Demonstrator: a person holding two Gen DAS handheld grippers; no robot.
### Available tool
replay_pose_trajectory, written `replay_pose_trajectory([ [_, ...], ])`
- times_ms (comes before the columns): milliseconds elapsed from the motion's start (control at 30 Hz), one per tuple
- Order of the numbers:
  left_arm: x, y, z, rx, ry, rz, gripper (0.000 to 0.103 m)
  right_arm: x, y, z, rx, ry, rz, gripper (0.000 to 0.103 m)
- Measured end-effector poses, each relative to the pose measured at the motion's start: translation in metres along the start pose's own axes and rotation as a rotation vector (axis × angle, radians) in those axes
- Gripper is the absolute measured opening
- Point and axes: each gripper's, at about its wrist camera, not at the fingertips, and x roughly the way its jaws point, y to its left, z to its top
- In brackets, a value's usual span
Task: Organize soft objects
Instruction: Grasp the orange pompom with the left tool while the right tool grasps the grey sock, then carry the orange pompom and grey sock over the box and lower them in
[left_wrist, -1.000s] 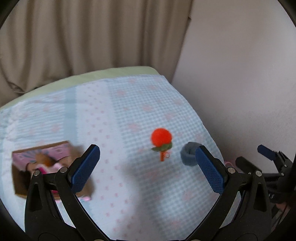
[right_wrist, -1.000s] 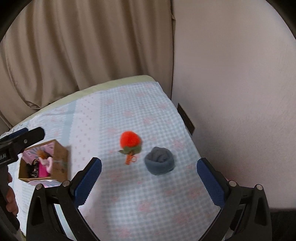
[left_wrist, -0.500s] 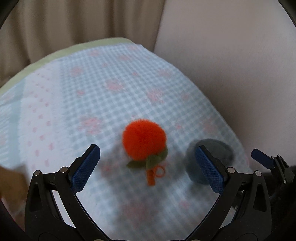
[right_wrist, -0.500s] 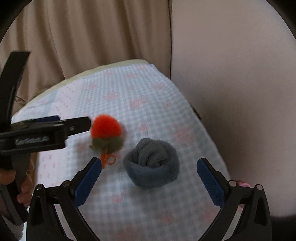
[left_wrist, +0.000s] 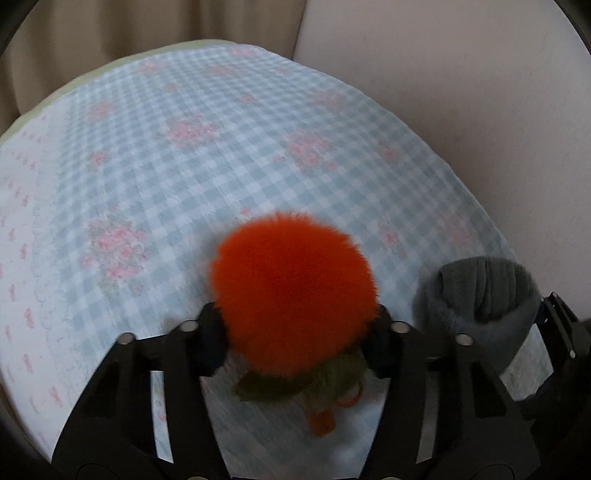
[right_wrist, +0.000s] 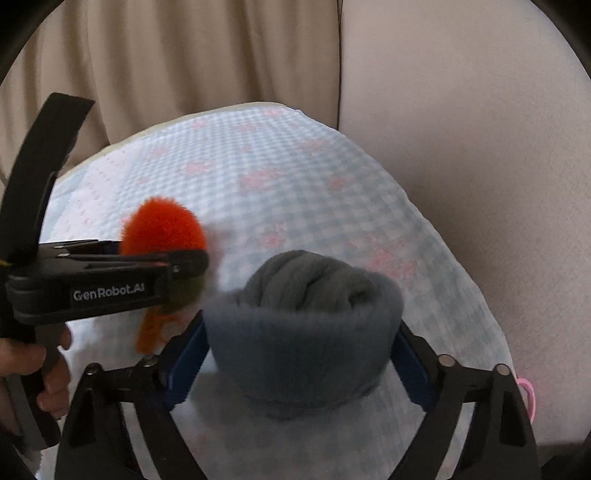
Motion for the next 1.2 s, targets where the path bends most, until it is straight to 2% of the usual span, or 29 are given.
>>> replay_pose_trajectory([
  [100, 0.003, 0.001, 0.002, 0.001, -0.010, 0.006, 0.037, 0.004, -0.005, 0.002, 0.007, -0.008, -0.007, 0.077],
  [167, 0.005, 0.003, 0.004, -0.008, -0.014, 0.000, 0.036, 0.007, -0.005, 0.004, 0.004, -0.007, -0.014, 0.067],
  [267, 0.004, 0.004, 0.005, -0.013, -0.019, 0.001, 0.035, 0.004, -0.008, 0.006, 0.010, -0.013, -0.013, 0.060],
  [467, -0.019, -0.001, 0.006, -0.002, -0.041, 0.002, 0.034, -0.010, -0.010, 0.013, 0.029, -0.019, 0.000, 0.055],
  [633, -0.052, -0.011, 0.013, 0.003, -0.073, 0.010, 0.034, -0.041, -0.008, 0.028, 0.035, -0.057, 0.010, 0.055],
  [833, -0.118, -0.024, 0.022, -0.016, -0.131, 0.035, 0.034, -0.105, 0.001, 0.057, 0.018, -0.124, 0.031, 0.055],
  [1033, -0.208, -0.031, 0.027, -0.085, -0.189, 0.061, 0.034, -0.179, 0.019, 0.088, -0.017, -0.159, 0.089, 0.055],
  [1200, -0.290, -0.028, 0.025, -0.155, -0.243, 0.111, 0.034, -0.235, 0.052, 0.109, -0.083, -0.180, 0.153, 0.055],
])
